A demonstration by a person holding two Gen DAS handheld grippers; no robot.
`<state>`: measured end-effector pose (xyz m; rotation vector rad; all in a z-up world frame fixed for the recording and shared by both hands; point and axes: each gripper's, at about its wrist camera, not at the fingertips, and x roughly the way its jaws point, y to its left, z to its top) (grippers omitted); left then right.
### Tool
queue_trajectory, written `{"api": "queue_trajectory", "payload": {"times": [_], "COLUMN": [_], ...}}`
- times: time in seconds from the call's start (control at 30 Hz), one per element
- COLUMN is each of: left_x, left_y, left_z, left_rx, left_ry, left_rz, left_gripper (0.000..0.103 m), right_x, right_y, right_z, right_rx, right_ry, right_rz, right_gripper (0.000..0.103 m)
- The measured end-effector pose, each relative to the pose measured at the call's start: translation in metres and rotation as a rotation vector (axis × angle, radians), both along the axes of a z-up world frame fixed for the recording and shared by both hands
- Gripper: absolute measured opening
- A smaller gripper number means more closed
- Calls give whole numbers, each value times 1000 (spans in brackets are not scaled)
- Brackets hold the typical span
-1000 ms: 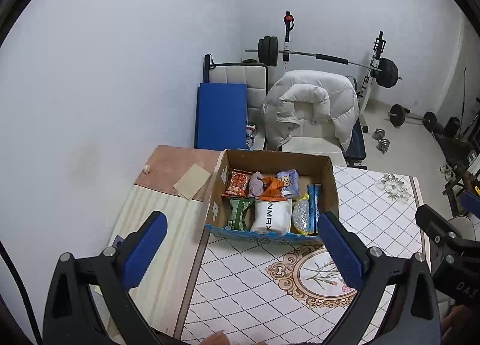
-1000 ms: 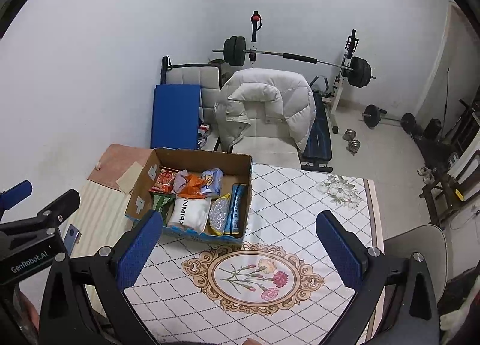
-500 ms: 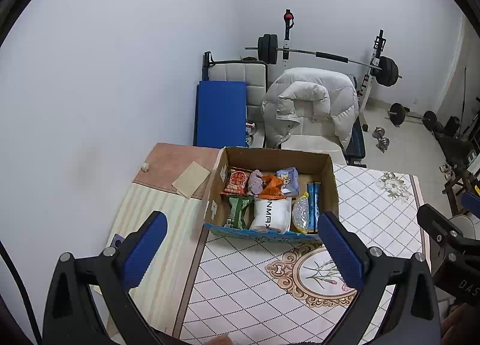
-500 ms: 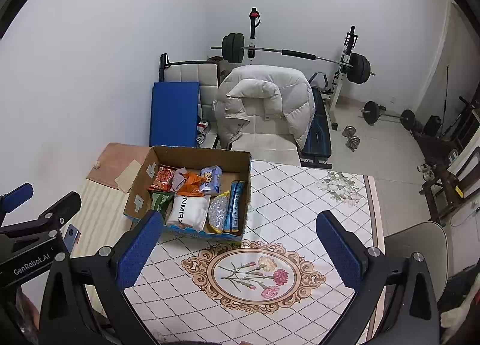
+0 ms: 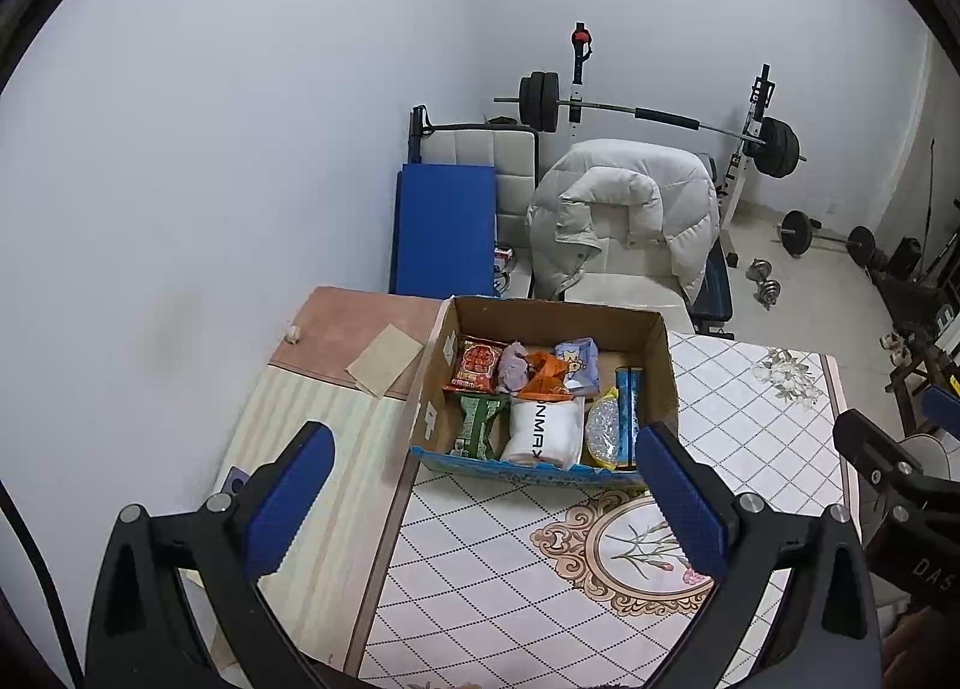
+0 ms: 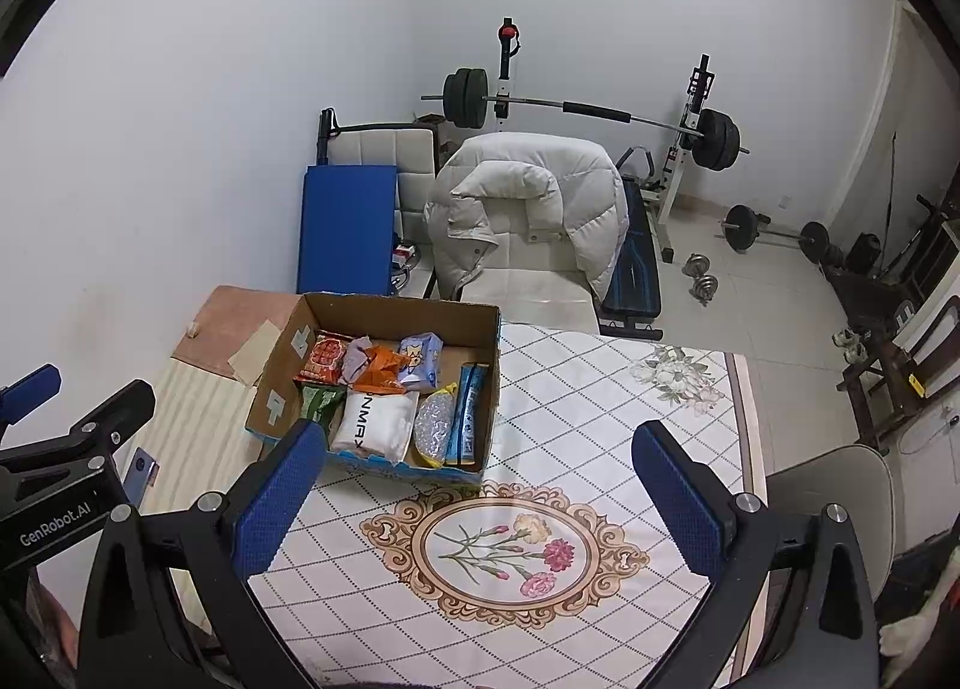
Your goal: Organize soft objects
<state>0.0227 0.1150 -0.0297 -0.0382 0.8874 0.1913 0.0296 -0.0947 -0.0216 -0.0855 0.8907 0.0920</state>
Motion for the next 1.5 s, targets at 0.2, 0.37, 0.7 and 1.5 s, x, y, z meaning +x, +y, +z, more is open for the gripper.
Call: {"api": "queue_trajectory", "payload": {"times": [0.2,0.37,0.7,1.5], "left_x": [0,-3,-6,-8], "left_y": [0,1,1,7], "left_z": [0,-4,-7,-9], "left_rx": [0,-7,-11,-5], "left_ry": [2,10,10,11], "left_rz": [-3,-4,-3,5], "left_gripper": [103,103,103,103], "right_x": [-1,-2,-7,-11], "right_y": [-2,-4,-8,-8], "right_z": [1,1,-2,-2], "right_rx": [-3,-8,-8,-6], "right_ry": [-1,-2,1,5], "right_rz": [-1,-3,-6,-1], "right_gripper": [103,103,103,103]}}
